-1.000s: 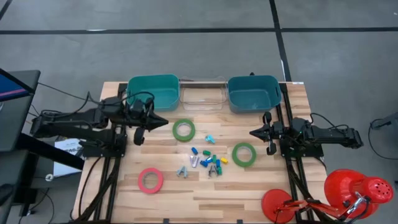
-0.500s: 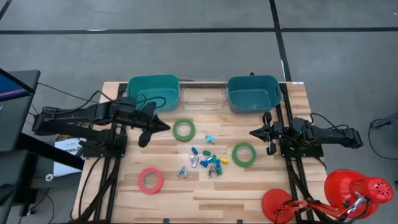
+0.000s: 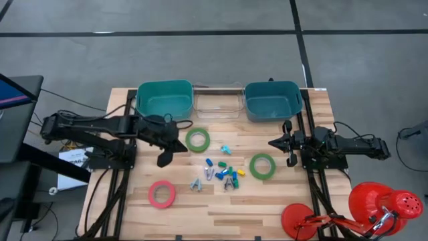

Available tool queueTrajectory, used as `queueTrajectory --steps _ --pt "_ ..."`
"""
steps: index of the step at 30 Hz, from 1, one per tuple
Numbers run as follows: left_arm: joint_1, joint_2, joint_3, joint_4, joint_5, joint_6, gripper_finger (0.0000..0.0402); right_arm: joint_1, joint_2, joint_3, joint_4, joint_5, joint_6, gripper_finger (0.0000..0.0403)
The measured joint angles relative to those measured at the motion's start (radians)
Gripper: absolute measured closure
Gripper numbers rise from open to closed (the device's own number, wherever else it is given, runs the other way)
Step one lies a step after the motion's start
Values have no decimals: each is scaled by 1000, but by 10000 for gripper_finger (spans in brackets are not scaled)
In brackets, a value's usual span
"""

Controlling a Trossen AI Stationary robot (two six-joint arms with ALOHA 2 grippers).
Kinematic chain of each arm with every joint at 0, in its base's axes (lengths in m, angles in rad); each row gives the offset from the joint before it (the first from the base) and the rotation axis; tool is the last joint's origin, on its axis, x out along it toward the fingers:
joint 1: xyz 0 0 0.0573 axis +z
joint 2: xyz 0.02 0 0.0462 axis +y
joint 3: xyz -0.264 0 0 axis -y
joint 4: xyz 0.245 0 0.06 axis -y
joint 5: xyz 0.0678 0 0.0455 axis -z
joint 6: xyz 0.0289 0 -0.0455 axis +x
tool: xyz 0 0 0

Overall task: Pick and place Stapler, Stapler remover, tape
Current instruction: Put the green tape into the green bin

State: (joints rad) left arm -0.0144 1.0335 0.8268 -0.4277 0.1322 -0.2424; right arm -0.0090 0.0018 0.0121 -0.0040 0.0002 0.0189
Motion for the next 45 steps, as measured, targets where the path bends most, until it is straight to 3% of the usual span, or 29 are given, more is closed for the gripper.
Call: queueTrajectory --steps 14,29,45 --pt "-73 110 19 -8 5 4 399 0 0 0 0 0 0 403" --pt "-56 171 179 -132 4 2 399 0 0 0 0 0 0 403" --pt "3 247 172 -123 -6 13 398 0 0 0 0 0 0 403"
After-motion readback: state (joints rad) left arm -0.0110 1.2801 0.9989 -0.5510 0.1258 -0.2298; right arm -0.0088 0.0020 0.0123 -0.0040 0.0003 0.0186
